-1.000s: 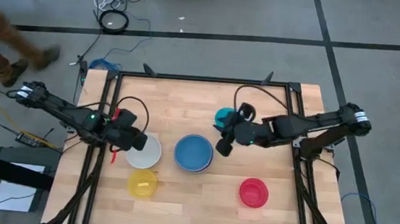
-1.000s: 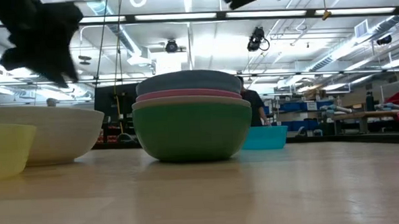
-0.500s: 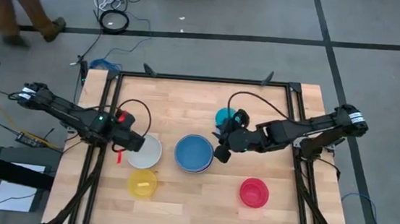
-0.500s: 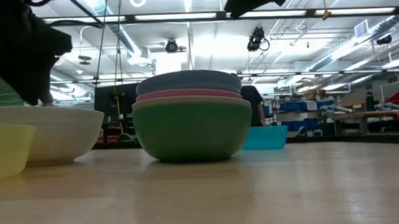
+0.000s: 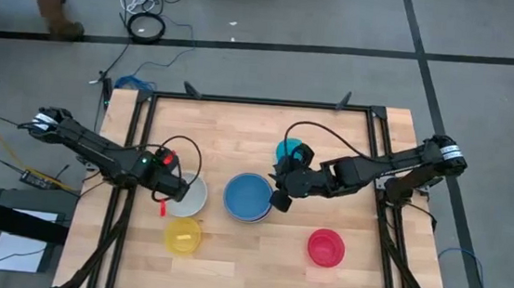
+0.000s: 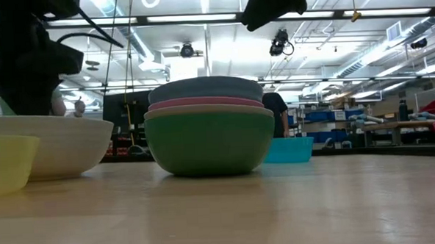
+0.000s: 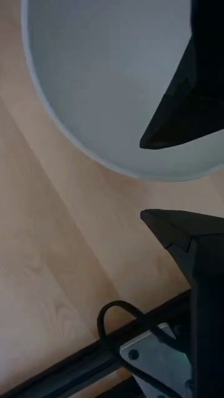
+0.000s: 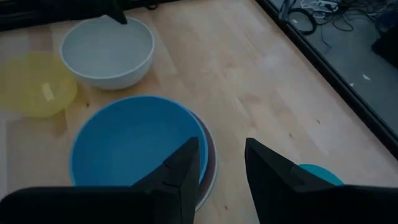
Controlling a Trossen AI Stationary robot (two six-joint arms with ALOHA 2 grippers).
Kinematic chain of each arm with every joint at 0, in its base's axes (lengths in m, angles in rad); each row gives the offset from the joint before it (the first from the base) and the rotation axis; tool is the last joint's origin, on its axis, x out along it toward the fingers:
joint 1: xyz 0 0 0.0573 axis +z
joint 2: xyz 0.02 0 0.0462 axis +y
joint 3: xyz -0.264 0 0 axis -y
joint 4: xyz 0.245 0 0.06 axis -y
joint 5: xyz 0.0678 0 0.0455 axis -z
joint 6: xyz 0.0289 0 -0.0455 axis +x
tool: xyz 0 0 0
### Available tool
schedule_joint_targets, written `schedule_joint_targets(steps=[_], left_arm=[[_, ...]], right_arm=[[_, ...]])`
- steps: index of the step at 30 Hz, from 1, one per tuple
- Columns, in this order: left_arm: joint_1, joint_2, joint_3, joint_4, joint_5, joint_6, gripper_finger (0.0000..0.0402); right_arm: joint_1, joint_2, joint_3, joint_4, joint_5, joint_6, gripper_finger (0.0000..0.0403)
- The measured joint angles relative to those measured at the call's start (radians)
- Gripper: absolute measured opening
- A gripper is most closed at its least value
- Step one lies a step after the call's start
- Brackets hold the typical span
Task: Nest bowls inside each other
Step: Stack the white bowl on top of the blue bowl
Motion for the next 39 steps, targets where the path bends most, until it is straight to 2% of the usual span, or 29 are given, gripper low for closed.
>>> schedule_joint_targets(steps=[5, 8, 14, 18, 27, 34, 39], left_arm=[[0.000, 0.055, 0.000, 0.001, -0.001, 0.000, 0.0175], [0.000, 0.078, 0.000, 0.022, 0.000, 0.005, 0.0159], [0.000, 0.092, 0.000, 0.095, -0.001, 0.053, 0.0078], [0.000, 0.090, 0.001, 0.106, -0.043, 0.056, 0.0016], [0.012, 0.053, 0.005, 0.092, -0.112, 0.073, 0.0012], [0.013, -0.074, 0.132, 0.027, -0.296, 0.155, 0.0008], [0.013, -0.108, 0.220, 0.162, -0.362, 0.296, 0.0008]], right_arm=[[0.000, 0.000, 0.000, 0.000, 0.000, 0.000, 0.0116], [0.000, 0.000, 0.000, -0.003, 0.000, 0.000, 0.0116], [0.000, 0.000, 0.000, -0.004, 0.001, -0.001, 0.0116], [0.000, 0.000, 0.000, -0.010, 0.001, -0.001, 0.0116], [0.000, 0.000, 0.000, -0.023, 0.003, -0.001, 0.0116], [0.000, 0.000, 0.000, -0.062, 0.044, 0.000, 0.0116], [0.000, 0.000, 0.000, -0.079, 0.053, 0.001, 0.0116]])
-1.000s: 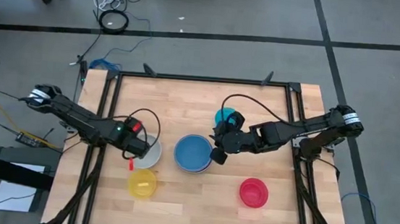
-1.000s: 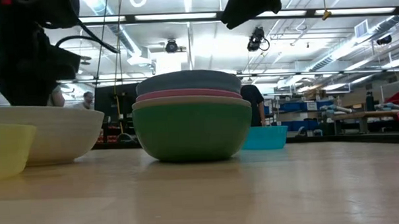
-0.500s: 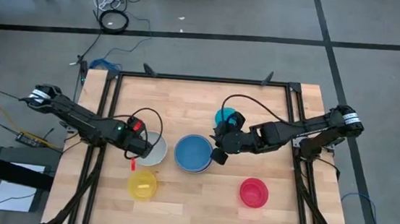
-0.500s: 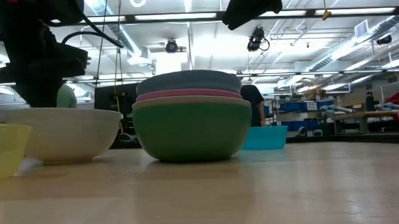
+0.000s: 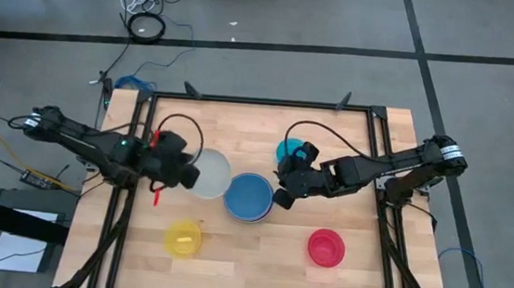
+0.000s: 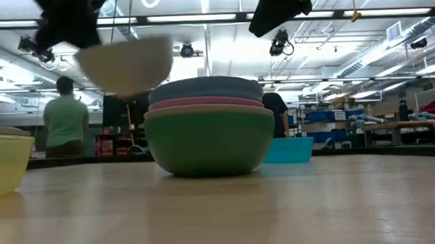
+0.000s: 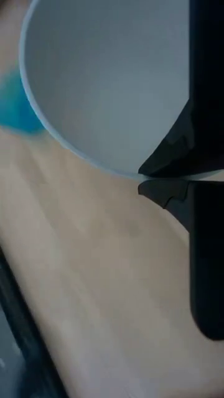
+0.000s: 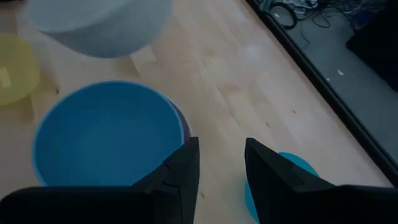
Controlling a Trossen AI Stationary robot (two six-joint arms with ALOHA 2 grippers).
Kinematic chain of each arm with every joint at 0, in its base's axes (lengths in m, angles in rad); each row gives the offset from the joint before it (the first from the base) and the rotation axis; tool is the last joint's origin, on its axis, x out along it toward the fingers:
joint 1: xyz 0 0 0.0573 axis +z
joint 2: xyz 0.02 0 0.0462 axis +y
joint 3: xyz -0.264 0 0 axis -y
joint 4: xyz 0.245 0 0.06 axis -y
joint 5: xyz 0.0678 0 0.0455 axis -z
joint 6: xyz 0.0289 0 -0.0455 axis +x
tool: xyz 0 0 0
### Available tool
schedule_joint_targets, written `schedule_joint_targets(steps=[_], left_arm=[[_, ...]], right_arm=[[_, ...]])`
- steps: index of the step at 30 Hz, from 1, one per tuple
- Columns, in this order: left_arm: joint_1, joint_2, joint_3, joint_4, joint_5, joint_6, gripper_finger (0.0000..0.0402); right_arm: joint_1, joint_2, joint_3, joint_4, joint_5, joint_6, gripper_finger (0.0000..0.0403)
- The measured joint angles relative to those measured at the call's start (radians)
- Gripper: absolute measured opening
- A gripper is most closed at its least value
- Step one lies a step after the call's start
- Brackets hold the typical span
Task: Nest bowls inside each other
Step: Stack the white bowl on top of the blue bowl
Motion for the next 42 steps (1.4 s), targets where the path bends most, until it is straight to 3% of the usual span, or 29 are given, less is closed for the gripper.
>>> schedule_joint_targets(steps=[5, 10, 20, 33, 42], left_arm=[[0.007, 0.039, 0.004, 0.295, 0.022, 0.171, 0.0007], [0.041, 0.147, 0.002, 0.356, 0.030, 0.184, 0.0006], [0.107, 0.287, 0.002, 0.537, 0.180, 0.233, 0.0015], [0.117, 0.288, 0.038, 0.511, 0.223, 0.234, 0.0143], [0.117, 0.288, 0.246, 0.308, 0.116, 0.362, 0.0151]], right_arm=[[0.000, -0.006, 0.000, -0.066, 0.004, 0.041, 0.0116], [0.024, -0.030, 0.000, -0.152, 0.045, 0.105, 0.0114], [0.107, -0.060, 0.000, -0.166, 0.108, 0.148, 0.0114], [0.113, -0.060, 0.000, -0.231, 0.111, 0.211, 0.0114], [0.113, -0.056, 0.000, -0.219, 0.128, 0.251, 0.0111]])
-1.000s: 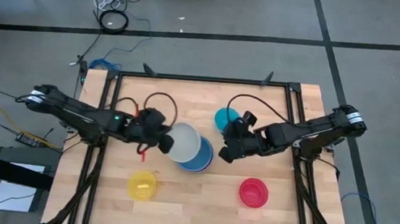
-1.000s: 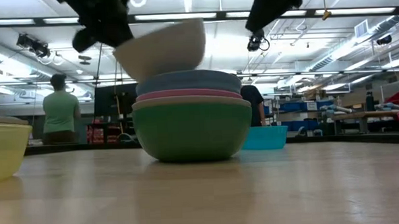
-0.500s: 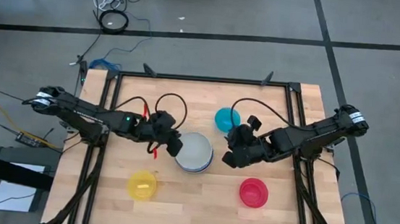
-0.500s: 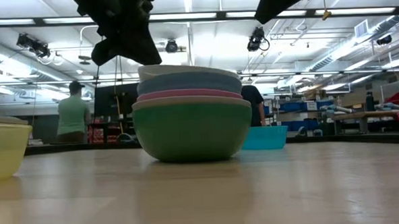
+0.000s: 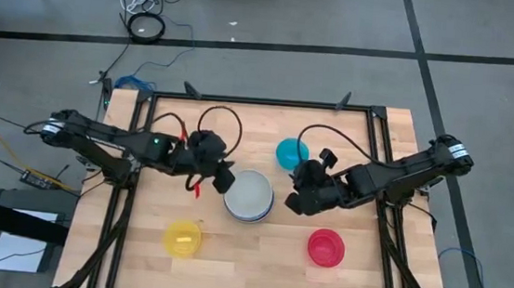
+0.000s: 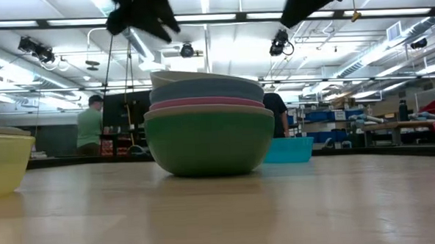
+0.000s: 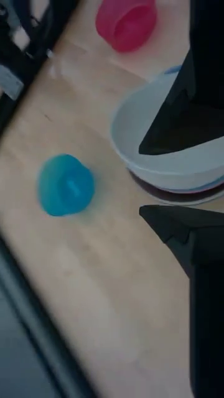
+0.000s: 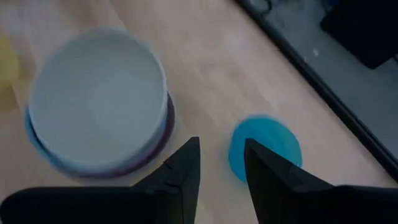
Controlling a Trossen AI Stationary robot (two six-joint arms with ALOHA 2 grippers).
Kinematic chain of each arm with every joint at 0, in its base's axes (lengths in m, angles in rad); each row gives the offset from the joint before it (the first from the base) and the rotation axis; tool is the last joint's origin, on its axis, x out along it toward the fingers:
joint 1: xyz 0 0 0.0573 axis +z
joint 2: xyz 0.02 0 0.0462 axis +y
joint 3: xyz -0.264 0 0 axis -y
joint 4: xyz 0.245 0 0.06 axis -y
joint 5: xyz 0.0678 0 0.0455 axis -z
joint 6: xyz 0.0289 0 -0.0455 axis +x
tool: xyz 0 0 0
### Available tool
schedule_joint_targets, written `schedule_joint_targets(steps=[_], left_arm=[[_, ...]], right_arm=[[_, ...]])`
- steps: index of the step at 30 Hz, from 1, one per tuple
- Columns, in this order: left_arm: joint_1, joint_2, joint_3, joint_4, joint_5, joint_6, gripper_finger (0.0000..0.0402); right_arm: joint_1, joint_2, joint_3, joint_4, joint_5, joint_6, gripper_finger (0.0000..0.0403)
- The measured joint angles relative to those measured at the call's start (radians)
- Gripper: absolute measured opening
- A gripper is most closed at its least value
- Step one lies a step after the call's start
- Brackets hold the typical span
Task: Nest bowls inside each other
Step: Stack the white bowl on top of the blue bowl
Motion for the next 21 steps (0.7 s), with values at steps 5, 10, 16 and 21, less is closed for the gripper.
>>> schedule_joint_targets(steps=[5, 10, 16, 21], left_arm=[[0.000, 0.000, 0.137, -0.046, -0.100, 0.128, 0.0152], [0.000, 0.000, 0.281, -0.045, -0.171, 0.261, 0.0152], [0.000, -0.001, 0.352, -0.042, -0.197, 0.343, 0.0152], [0.000, 0.002, 0.354, -0.053, -0.214, 0.344, 0.0152]], right_arm=[[-0.032, 0.003, -0.109, 0.385, 0.059, -0.112, 0.0111], [-0.131, 0.022, -0.312, 1.035, -0.056, -0.273, 0.0104], [-0.236, 0.085, -0.411, 1.486, -0.192, -0.330, 0.0094], [-0.267, 0.179, -0.401, 1.474, -0.244, -0.289, 0.0091]])
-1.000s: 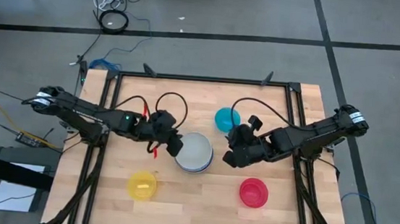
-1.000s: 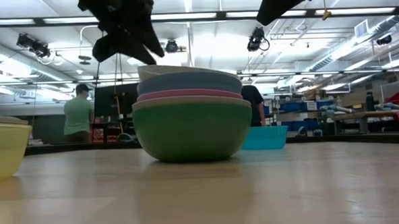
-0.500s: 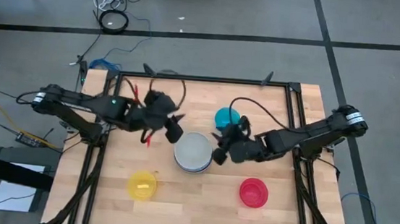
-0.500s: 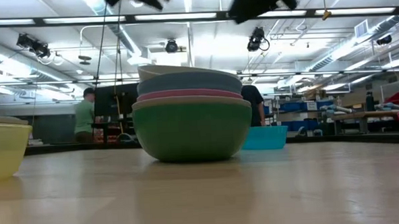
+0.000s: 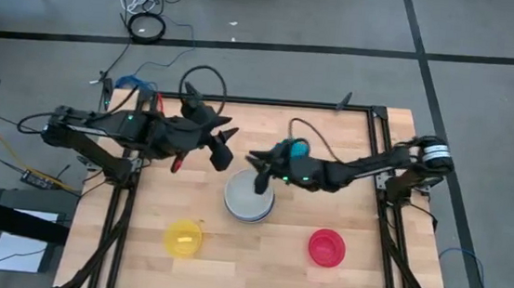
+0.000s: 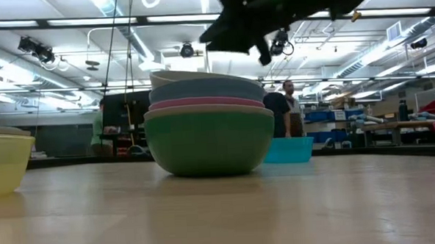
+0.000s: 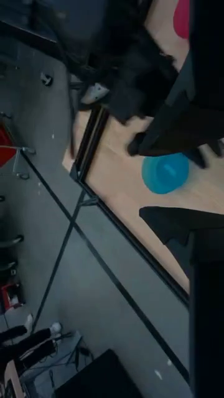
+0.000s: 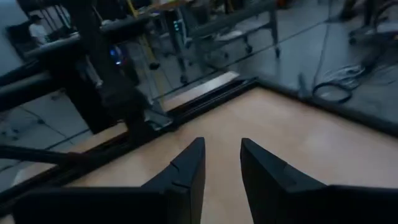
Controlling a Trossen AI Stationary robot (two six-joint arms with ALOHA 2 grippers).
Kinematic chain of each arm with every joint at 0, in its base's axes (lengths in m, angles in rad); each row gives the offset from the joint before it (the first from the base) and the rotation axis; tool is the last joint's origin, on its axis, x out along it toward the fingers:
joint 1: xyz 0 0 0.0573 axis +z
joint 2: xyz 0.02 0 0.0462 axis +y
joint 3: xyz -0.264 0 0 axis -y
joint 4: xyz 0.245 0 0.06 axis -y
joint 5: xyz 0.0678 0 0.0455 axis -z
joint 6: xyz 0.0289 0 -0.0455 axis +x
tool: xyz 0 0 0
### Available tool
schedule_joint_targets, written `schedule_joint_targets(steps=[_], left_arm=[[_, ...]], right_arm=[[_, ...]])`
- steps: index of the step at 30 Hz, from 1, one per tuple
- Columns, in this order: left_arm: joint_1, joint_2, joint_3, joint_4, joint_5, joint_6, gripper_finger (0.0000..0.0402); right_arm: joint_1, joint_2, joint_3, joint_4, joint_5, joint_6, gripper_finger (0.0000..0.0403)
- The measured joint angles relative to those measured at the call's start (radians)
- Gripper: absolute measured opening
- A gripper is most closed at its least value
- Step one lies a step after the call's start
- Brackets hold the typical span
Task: Nest bowls inside each other
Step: Stack the white bowl on top of the blue bowl
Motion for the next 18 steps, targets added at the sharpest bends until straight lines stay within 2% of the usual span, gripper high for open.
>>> schedule_joint_targets(steps=[10, 15, 18], left_arm=[[0.000, 0.014, 0.000, -0.070, -0.018, -0.037, 0.0152], [0.000, 0.013, 0.000, -0.115, -0.019, -0.069, 0.0152], [0.000, 0.014, 0.000, -0.157, -0.020, -0.093, 0.0152]], right_arm=[[0.003, 0.166, 0.040, -0.007, -0.026, 0.065, 0.0089], [0.004, 0.162, 0.037, -0.019, -0.034, 0.059, 0.0089], [0.006, 0.111, 0.042, -0.011, -0.033, 0.018, 0.0089]])
